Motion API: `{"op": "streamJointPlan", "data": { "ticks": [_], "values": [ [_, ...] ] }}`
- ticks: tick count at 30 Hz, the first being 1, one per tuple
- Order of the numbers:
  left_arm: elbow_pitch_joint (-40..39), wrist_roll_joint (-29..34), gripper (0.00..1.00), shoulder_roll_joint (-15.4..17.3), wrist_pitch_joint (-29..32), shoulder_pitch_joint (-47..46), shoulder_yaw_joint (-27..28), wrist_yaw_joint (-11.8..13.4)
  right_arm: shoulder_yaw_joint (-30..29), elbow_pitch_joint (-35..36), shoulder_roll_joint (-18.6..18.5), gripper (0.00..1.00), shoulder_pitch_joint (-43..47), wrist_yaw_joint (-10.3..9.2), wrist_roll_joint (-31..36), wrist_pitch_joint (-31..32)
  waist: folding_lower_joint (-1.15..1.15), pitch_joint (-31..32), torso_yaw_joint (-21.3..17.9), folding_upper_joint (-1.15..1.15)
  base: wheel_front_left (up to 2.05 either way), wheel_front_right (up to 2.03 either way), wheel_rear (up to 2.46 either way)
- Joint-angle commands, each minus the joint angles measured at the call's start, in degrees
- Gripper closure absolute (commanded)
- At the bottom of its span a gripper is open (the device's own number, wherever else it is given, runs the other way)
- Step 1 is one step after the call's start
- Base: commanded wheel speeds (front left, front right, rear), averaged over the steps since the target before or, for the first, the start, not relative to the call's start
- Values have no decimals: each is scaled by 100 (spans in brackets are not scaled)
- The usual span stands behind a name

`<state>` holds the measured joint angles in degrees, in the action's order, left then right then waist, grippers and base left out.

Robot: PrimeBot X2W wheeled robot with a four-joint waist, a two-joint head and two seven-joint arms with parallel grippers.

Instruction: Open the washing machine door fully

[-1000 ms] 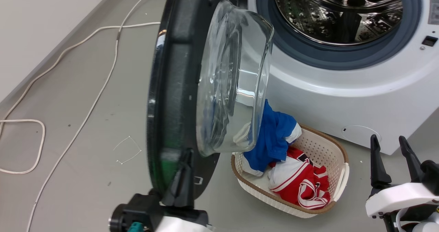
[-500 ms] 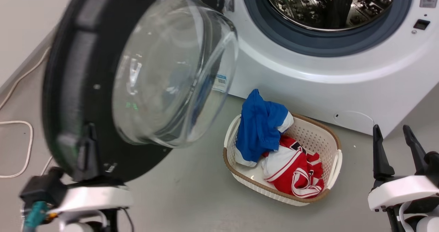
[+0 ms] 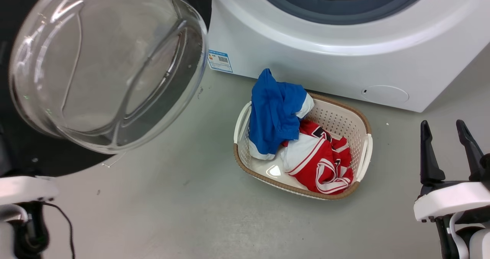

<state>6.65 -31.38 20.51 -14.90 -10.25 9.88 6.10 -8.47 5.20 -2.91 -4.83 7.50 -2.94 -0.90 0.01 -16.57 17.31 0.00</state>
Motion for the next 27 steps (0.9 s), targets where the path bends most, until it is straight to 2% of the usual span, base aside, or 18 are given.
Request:
{"op": "streamJointPlan", "data": {
  "ticks": [1, 5, 12, 16, 19, 27],
  "values": [
    [207, -12, 100, 133, -34, -149, 182, -28, 2, 8, 6, 0, -106, -1, 10, -26, -1, -94, -70, 0, 0, 0, 0],
    [629, -12, 100, 369, -38, -381, 508, -201, 18, -51, 7, 0, -148, -1, 19, -49, -1, -151, -119, 0, 0, 0, 0],
    [1029, 126, 100, 373, -39, -542, 797, -377, 83, -196, 7, 0, -244, -1, 20, -116, -1, -73, -205, 0, 0, 0, 0],
    [937, 341, 100, 192, -35, -360, 888, -408, 141, -347, 7, 0, -219, -1, -26, -201, -1, 109, -272, 0, 0, 0, 0],
    [728, 478, 100, -64, -35, -130, 951, -385, 205, -500, 7, 0, -154, -1, -74, -253, -1, 305, -335, 0, 0, 0, 0],
    [42, 913, 100, -617, -29, 796, 561, -368, 292, -758, 8, 0, 23, -1, -169, -362, -1, 786, -502, 0, 0, 0, 0]
  ]
}}
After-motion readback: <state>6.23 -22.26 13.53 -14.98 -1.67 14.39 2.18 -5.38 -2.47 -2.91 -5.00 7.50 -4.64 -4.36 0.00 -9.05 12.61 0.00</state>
